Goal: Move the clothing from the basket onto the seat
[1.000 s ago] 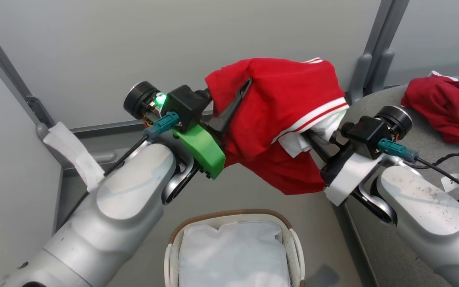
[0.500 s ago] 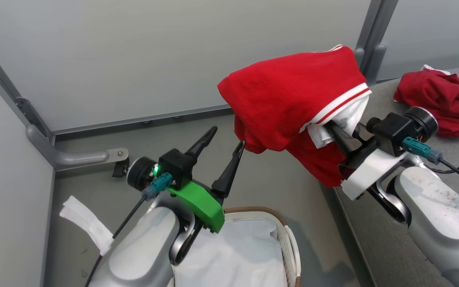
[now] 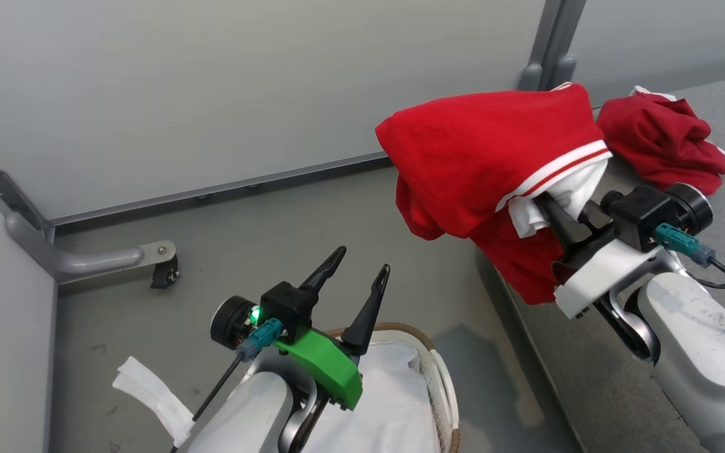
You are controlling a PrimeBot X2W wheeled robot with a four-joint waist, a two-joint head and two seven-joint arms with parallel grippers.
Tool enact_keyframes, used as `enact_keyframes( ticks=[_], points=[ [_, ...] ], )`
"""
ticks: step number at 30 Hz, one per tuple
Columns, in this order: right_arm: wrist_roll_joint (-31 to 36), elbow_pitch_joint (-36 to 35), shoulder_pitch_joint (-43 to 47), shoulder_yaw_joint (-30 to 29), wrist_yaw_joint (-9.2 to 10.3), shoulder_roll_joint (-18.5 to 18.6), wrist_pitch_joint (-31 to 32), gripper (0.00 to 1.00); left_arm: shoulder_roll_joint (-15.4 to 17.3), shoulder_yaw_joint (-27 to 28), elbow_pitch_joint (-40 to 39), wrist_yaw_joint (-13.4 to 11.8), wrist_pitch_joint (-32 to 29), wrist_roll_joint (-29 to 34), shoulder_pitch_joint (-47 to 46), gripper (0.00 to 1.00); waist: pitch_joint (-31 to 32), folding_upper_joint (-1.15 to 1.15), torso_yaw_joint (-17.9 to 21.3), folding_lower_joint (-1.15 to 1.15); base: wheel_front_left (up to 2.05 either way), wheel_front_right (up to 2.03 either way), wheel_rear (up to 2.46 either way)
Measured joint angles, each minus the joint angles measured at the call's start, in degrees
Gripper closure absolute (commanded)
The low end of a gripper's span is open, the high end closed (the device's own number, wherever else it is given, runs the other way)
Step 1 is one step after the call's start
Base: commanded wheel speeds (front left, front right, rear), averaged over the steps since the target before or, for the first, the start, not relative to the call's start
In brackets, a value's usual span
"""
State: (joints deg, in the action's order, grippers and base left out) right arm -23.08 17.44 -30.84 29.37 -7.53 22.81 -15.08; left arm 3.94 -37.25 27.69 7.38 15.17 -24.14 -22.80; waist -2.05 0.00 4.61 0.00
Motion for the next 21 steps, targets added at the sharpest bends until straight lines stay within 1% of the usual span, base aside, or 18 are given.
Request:
enact_keyframes(
  ticks=[5, 9, 21],
  points=[
    [1.1, 1.2, 0.3, -2.6, 0.0, -1.1, 0.0, 1.0, -0.4, 0.6, -1.6, 0.0, 0.0, 1.1, 0.2, 0.0, -0.3, 0.0, 2.5, 0.0, 0.0, 0.0, 0.0],
    [1.8, 1.8, 0.6, -3.6, 0.0, -1.8, 0.0, 1.0, -0.6, 0.6, -2.3, 0.0, 0.0, 2.4, 0.5, 0.0, -0.7, 0.0, 5.6, 0.0, 0.0, 0.0, 0.0],
    [3.0, 2.4, 2.1, -6.8, 0.01, -2.5, 0.0, 1.0, -0.9, -0.2, -3.4, 0.0, 0.0, 3.9, 0.5, 0.0, -2.7, 0.0, 17.5, 0.0, 0.0, 0.0, 0.0]
  ],
)
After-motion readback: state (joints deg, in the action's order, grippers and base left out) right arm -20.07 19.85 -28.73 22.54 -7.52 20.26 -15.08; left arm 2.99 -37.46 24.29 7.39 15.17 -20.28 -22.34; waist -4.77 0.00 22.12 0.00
